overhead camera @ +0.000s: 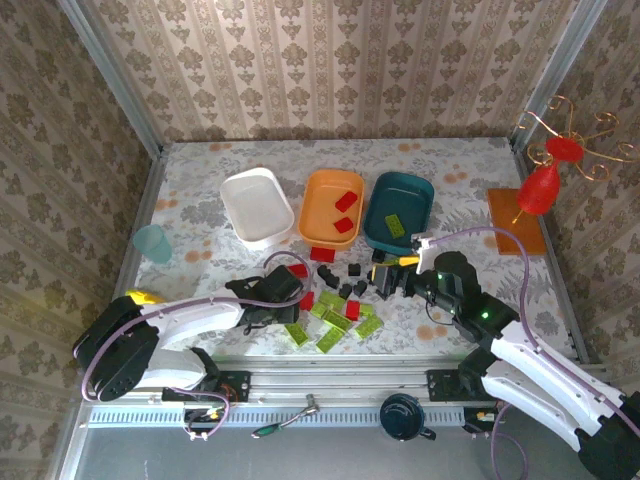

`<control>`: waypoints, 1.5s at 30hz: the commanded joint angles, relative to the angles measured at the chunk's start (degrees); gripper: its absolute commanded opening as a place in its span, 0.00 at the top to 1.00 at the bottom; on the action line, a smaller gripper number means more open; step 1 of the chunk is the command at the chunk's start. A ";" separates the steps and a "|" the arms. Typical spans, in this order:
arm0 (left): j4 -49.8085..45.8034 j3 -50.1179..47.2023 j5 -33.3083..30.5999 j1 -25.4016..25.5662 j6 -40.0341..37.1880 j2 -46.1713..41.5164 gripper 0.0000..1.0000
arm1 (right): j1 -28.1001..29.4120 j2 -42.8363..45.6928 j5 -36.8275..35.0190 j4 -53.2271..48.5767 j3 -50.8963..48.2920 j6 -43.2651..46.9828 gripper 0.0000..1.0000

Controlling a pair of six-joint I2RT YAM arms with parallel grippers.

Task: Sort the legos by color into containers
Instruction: Pick up the lego from the middle-left of the table, then place the lego in the container.

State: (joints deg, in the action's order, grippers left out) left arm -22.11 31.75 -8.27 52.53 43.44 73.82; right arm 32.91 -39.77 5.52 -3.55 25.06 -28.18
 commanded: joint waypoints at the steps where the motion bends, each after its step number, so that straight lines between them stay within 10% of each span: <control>1: 0.39 0.74 -0.95 0.30 -1.03 -0.02 0.53 | 0.39 2.24 1.29 2.77 -1.31 1.25 0.12; 15: -5.13 16.04 -1.97 -3.05 -9.00 -5.15 0.63 | 0.40 3.87 -4.76 1.71 -3.26 -0.94 0.12; 34: -5.71 69.05 4.76 -13.55 -18.31 45.58 0.62 | 0.31 4.06 -7.64 -5.66 -2.65 -2.84 0.12; 45: -4.23 71.12 7.67 -14.23 -16.76 40.89 0.28 | 0.32 -1.75 -4.11 -13.51 1.90 -0.03 0.15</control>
State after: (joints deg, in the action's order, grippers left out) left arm -27.59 103.11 -2.22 37.98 26.28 121.27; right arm 32.91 -39.09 -0.54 -13.02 24.01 -29.89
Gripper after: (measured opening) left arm 0.709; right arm 0.859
